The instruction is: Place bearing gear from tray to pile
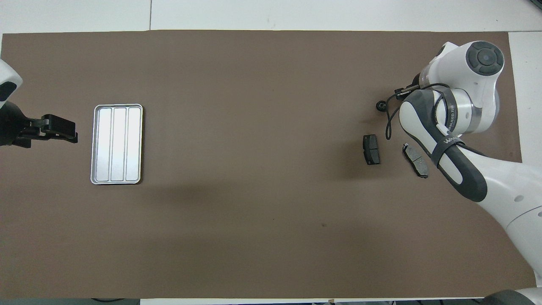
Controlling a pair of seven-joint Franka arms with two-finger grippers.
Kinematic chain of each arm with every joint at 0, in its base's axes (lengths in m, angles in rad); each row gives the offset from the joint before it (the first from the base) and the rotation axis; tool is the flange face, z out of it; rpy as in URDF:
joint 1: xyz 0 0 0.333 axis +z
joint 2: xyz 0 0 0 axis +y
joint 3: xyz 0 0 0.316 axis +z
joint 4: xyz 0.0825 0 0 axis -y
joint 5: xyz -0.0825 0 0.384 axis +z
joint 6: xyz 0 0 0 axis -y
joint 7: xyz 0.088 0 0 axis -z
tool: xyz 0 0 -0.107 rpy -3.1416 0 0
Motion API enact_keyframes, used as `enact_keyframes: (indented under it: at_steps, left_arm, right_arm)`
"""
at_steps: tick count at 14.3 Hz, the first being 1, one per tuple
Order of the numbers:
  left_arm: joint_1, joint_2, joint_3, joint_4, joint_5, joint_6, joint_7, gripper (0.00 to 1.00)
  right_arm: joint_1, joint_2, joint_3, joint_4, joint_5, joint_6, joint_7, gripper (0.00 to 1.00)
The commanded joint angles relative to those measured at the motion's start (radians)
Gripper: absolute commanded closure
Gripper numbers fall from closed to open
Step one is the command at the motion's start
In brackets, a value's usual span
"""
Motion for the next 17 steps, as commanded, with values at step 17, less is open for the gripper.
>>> enact_keyframes:
  at_steps: [17]
  left_arm:
    - [-0.037, -0.021, 0.029, -0.012, -0.003, -0.012, 0.007, 0.00]
  right_arm:
    - [0.073, -0.474, 0.029, 0.001, 0.004, -0.491, 0.077, 0.00]
